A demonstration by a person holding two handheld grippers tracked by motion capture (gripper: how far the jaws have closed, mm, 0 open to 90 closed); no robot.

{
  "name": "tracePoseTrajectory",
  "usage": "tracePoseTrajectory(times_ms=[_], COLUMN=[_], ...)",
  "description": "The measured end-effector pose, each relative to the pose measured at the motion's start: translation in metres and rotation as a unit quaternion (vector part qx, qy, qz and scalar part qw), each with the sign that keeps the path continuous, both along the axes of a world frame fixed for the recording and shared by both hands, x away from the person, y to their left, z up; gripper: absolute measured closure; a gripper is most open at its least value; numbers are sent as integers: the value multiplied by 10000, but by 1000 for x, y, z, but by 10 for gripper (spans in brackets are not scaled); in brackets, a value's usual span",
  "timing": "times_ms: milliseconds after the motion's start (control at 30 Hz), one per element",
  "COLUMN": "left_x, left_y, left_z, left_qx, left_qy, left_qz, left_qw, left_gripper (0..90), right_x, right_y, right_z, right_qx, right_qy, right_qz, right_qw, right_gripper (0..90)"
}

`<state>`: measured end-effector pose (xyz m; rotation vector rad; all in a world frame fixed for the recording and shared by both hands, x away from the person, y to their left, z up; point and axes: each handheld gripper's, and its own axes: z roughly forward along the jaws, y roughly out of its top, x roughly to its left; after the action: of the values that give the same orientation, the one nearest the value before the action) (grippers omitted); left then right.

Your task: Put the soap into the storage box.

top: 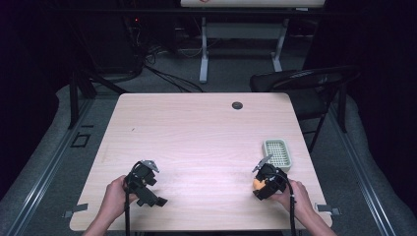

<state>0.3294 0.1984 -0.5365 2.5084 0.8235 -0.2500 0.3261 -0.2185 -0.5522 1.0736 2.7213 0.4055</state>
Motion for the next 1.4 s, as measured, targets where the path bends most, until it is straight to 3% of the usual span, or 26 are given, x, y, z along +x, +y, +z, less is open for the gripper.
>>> tracePoseTrajectory(times_ms=[433, 533, 733, 800, 933, 1267, 1333, 1400], left_x=[0, 0, -1, 0, 0, 0, 0, 0], left_y=[1, 1, 1, 1, 1, 1, 1, 1], left_z=[1, 1, 1, 1, 1, 1, 1, 1], left_qx=[-6, -24, -8, -5, -6, -18, -22, -22], left_qy=[0, 2, -8, -4, -3, 0, 1, 3], left_qz=[8, 12, 13, 13, 11, 9, 10, 10], left_qw=[10000, 10000, 10000, 10000, 10000, 10000, 10000, 10000], left_gripper=[13, 13, 13, 13, 13, 13, 13, 13], right_x=[0, -2, -1, -2, -2, -3, -3, -3], right_y=[0, 1, 0, 0, -1, -5, -6, -7], right_z=[4, 7, 11, 11, 15, 24, 24, 27], right_qx=[-21, 84, -58, 74, -53, -58, 48, -49], right_qy=[33, -45, -61, -82, -84, -184, -195, -226], right_qz=[50, 17, 57, 25, 66, 29, -4, -11], right_qw=[10000, 10000, 9999, 9999, 9999, 9998, 9998, 9997], right_gripper=[265, 265, 265, 265, 265, 265, 265, 265])
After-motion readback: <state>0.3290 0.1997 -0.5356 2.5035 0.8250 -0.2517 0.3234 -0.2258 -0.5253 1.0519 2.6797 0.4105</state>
